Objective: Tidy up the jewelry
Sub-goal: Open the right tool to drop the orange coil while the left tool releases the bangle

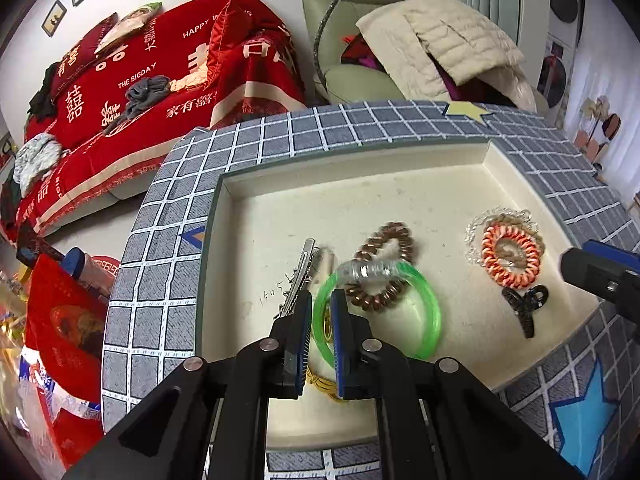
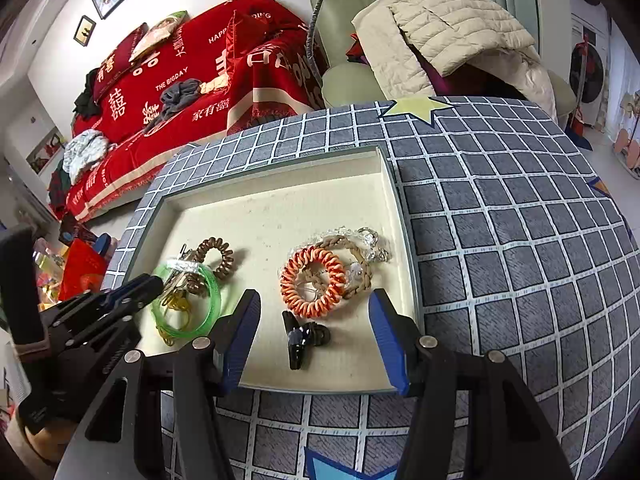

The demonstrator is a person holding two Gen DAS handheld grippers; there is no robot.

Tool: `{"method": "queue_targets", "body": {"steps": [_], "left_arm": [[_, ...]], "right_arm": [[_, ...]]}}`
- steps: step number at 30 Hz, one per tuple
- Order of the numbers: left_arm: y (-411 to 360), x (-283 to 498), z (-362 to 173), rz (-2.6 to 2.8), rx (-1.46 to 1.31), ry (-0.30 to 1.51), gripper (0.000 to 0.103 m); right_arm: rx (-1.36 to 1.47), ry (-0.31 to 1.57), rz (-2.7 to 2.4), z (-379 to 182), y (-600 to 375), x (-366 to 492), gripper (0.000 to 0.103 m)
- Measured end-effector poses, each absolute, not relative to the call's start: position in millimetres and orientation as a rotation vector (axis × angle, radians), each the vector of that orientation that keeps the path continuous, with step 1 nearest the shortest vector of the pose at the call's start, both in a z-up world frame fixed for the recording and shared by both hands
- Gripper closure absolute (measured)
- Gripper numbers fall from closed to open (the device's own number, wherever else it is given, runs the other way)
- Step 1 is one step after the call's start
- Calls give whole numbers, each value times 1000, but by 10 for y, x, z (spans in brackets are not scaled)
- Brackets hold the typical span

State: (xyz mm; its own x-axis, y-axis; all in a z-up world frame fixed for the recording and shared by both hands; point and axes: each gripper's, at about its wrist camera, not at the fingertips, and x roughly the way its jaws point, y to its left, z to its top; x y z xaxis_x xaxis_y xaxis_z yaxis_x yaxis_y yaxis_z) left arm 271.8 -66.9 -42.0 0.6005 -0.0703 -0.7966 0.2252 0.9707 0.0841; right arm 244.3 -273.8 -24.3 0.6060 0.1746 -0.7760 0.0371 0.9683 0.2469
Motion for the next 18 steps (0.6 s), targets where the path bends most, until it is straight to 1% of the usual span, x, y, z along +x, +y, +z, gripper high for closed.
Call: {"method": "queue_targets", "body": {"steps": [18], "left_arm": [[-587, 2639, -251, -173, 124, 863, 72]], "right_arm": [[252, 908, 80, -216, -2734, 2371, 42]]}}
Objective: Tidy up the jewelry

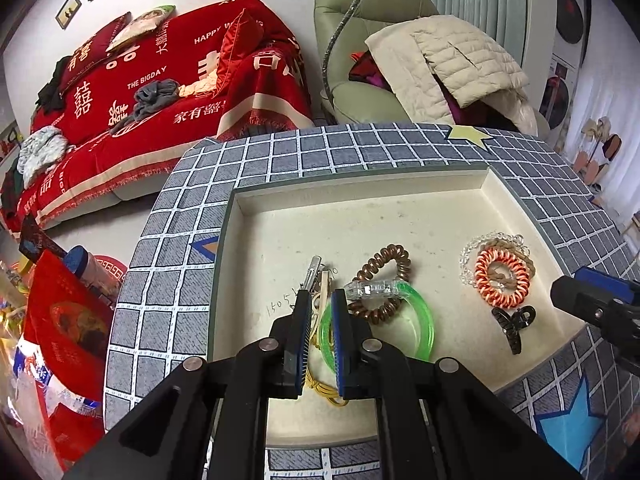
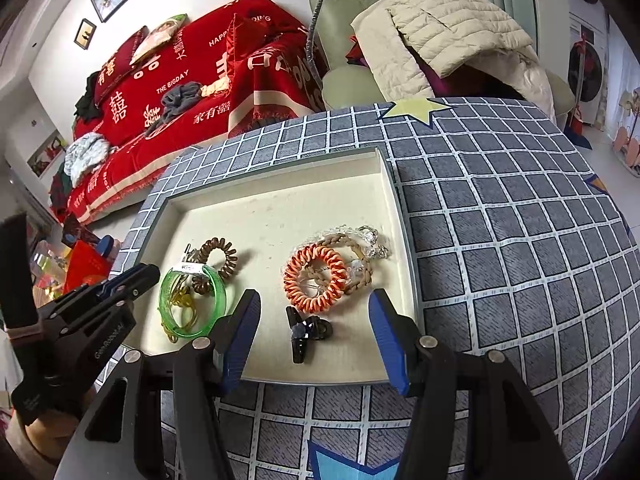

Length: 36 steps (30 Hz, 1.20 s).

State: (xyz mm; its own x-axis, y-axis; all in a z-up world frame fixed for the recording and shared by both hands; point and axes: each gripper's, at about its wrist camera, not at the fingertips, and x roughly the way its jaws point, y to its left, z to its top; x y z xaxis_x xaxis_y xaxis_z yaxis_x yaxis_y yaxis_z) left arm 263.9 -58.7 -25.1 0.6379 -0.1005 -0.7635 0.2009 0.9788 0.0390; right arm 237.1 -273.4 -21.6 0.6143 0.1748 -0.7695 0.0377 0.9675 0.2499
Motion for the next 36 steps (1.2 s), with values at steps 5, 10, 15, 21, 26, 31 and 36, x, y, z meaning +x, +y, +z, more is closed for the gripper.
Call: {"method": "queue_targets", "body": {"steps": [5, 10, 15, 21, 26, 31, 36], "left_arm": [[-584, 2582, -252, -178, 124, 873, 72], [-560, 2502, -193, -179, 114, 857, 68], [-499, 2465, -138, -153, 95, 800, 0], [-492, 2463, -223, -134, 105, 768, 0], [-406, 2324, -225, -116, 97, 739, 0], [-386, 1996, -165, -91, 107, 693, 0], [-351, 1707, -144, -69, 94, 674, 0]], "right_arm": [[239, 900, 74, -191, -2712, 2337, 37], [235, 893, 73, -159, -2696, 2306, 35], [230, 887, 69, -133, -2690, 2272, 31], [209, 838, 49, -62, -2657, 2194, 19], [189, 764, 42, 7, -2616, 2047, 16], [148, 725, 24, 31, -2531, 1850, 16], [115, 678, 8, 42, -2453, 1613, 16]]}}
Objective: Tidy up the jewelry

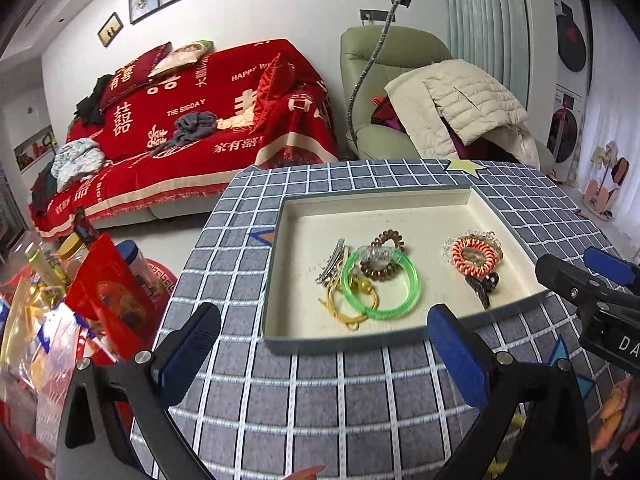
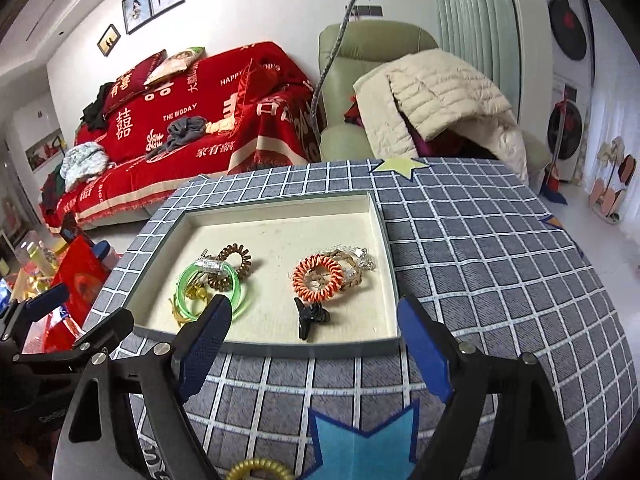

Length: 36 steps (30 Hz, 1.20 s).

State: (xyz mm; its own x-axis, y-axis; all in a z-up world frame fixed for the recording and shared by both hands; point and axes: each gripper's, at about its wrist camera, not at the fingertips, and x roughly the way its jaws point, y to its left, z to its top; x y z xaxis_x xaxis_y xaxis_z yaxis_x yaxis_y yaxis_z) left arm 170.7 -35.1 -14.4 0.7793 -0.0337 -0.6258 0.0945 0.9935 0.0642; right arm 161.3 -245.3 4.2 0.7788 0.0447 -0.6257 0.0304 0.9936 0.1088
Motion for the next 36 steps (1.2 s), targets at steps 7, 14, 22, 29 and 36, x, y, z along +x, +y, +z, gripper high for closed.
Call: {"method": "queue_targets", "body": {"steps": [7, 14, 22, 29, 36], "left_arm": [[-270, 1467, -128, -41, 52, 670, 0], [-291, 1328, -108, -29, 71, 658, 0], [-286, 1237, -23, -27, 76, 633, 0], [-290, 1233, -8, -25, 75, 634, 0], [-288, 1235, -8, -29, 76, 633, 0]], "right_arm": [[66, 638, -21, 52, -2358, 1336, 16], [59, 624, -32, 68, -2351, 1184, 16], [37, 601, -49, 109, -2332, 1088, 16], [35, 592, -52, 117, -2302, 1041, 16], [30, 583, -50, 147, -2280, 1023, 16]]}}
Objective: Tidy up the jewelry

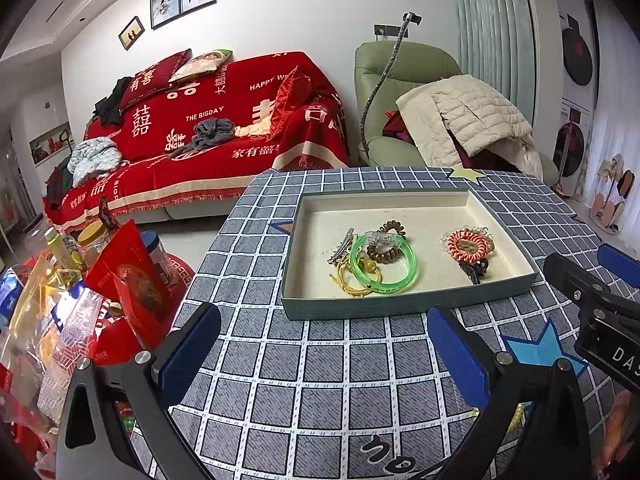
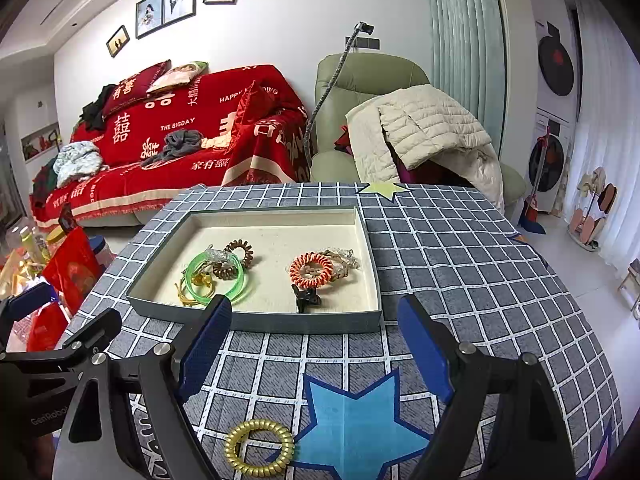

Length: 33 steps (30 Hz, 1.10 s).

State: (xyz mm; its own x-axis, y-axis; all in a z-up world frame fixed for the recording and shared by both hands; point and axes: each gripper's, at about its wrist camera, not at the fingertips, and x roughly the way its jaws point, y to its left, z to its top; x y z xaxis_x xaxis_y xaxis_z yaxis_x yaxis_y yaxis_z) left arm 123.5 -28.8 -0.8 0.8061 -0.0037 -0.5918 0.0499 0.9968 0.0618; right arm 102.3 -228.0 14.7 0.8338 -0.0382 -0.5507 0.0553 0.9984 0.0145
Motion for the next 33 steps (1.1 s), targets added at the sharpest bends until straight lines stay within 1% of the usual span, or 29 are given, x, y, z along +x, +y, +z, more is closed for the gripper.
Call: {"method": "queue_targets", "body": {"steps": [33], "left_arm": [[-355, 1228, 7, -40, 72, 644, 0]], "right_arm": [[42, 584, -48, 191, -2298, 1018, 16]]}}
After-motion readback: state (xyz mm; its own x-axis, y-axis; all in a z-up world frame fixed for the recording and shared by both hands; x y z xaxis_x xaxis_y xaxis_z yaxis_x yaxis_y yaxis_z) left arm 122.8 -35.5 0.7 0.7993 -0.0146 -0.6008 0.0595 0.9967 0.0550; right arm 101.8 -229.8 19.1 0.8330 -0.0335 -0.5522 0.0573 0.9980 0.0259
